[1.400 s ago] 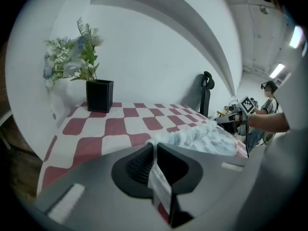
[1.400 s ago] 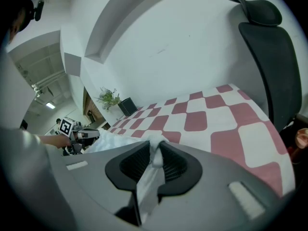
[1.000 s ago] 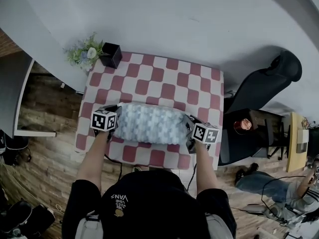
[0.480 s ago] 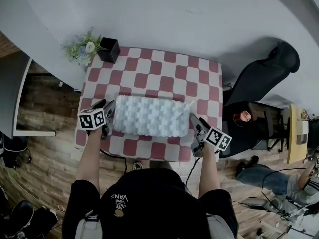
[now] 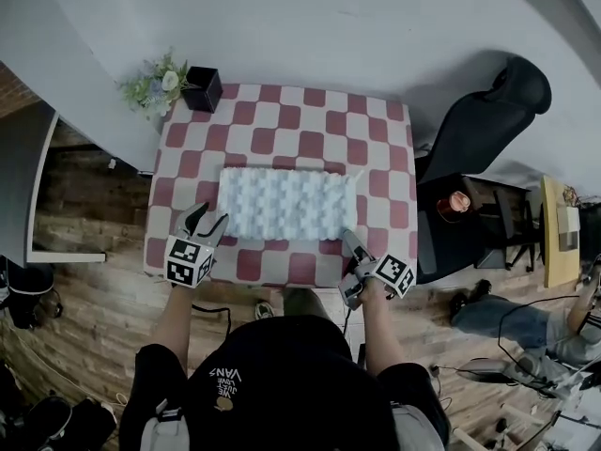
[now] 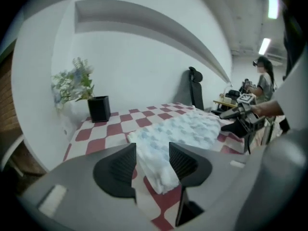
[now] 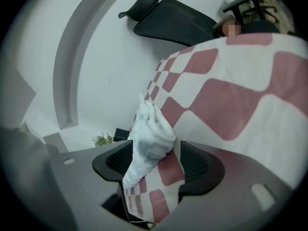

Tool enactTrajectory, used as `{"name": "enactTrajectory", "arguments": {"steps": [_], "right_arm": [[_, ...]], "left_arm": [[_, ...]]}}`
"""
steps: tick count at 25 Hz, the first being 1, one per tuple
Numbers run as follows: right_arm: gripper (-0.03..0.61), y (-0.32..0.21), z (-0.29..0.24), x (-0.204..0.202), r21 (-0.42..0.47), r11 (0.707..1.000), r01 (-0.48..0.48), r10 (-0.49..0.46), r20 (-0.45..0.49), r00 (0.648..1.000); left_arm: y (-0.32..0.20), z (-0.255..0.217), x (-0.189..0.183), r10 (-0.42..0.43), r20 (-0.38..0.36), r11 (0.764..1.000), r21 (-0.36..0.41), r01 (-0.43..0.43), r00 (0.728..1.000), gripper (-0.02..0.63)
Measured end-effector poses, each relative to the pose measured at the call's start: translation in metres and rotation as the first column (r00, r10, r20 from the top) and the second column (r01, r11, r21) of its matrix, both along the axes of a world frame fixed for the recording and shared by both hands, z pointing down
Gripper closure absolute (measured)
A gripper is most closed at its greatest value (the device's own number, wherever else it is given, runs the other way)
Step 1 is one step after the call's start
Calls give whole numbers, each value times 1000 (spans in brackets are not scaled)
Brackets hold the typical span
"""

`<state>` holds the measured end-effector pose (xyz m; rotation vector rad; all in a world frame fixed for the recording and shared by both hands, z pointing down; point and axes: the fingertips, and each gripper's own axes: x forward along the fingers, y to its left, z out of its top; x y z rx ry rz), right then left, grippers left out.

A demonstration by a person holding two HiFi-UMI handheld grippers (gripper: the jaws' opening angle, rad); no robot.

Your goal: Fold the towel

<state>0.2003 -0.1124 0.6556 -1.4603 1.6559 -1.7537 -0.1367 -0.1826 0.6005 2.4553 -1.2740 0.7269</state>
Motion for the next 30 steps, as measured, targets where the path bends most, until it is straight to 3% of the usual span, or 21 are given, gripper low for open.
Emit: {"name": "enactTrajectory", "arguments": {"steps": [2, 6, 13, 19, 22, 24, 27, 30], "right_arm": [[279, 1, 0, -8, -1, 999, -43, 43, 90, 995], [279, -6, 7, -15, -39, 992, -119, 125, 197, 972], [287, -26, 17, -15, -107, 974, -200, 221, 246, 944], [493, -22, 26, -8, -129, 959, -252, 269, 145, 952], [518, -19, 19, -9, -82, 963, -259, 268, 146, 952], [522, -18, 12, -9, -38, 970, -241, 244, 101, 965], [526, -24, -7, -15, 60, 988, -144, 149, -89, 985], [528, -35, -35, -27, 156, 988, 17, 38, -340, 940]], "left_arm": [[15, 5, 13, 81, 39, 997, 17, -81, 996, 426], [37, 23, 30, 181, 81, 984, -20, -180, 980, 426], [45, 44, 35, 239, 142, 969, -94, -227, 961, 426], [45, 59, 31, 229, 133, 967, -143, -210, 964, 426], [42, 61, 30, 207, 110, 971, -142, -191, 972, 426], [40, 64, 30, 203, 93, 972, -138, -190, 975, 426], [41, 60, 29, 199, 83, 972, -140, -187, 976, 426], [43, 56, 28, 183, 69, 977, -125, -173, 981, 426]]}}
